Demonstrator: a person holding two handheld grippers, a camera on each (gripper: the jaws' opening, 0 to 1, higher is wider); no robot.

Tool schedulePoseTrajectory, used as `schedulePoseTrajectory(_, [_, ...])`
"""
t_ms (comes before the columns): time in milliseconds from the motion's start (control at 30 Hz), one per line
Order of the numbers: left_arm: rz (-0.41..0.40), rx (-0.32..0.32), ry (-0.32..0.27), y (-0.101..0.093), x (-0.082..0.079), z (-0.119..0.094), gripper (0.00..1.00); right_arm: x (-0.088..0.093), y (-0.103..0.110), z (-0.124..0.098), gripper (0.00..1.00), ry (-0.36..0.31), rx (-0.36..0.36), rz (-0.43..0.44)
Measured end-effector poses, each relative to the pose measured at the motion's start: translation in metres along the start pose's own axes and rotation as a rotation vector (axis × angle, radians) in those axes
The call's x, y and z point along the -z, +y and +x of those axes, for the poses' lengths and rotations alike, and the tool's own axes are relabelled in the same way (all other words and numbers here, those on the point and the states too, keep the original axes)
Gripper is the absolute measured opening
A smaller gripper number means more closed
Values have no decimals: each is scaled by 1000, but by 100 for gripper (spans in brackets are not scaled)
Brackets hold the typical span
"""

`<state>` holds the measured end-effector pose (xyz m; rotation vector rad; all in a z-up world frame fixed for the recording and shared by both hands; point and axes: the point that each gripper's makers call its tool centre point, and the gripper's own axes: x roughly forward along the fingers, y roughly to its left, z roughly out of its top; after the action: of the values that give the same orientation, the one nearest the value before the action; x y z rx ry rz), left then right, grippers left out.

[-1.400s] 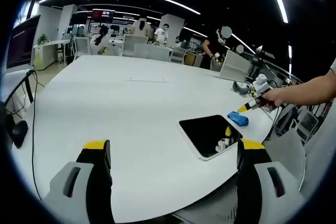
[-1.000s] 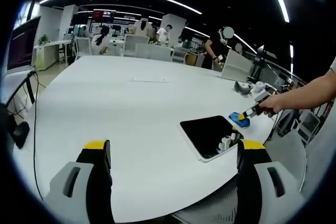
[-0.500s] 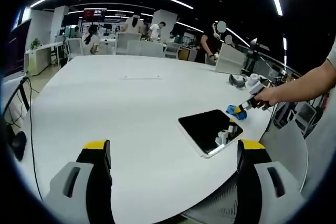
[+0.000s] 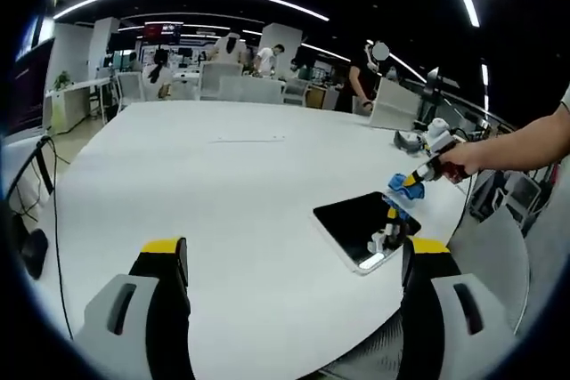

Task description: Wipe the mirror surface with the cleaning cloth until all visible marks leave the cleaned area.

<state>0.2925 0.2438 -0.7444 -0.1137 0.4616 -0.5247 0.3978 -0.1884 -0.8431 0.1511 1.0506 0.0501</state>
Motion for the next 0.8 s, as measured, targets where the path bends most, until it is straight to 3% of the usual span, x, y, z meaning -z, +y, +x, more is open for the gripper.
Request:
schedulePoseTrajectory(167, [5, -6, 4, 3, 5, -5, 99, -6, 22, 2, 4, -5, -69, 69])
schedulePoseTrajectory(233, [3, -11, 6, 3, 5, -6, 99, -12, 24, 4, 4, -22, -65, 124])
schedulePoseTrajectory(433, [5, -1, 6, 0, 5, -5, 99, -7, 45, 17, 4, 15, -95, 113])
schedulePoseTrajectory(800, [4, -3, 12, 3, 6, -6, 99, 4, 55, 39, 4, 45, -71, 123])
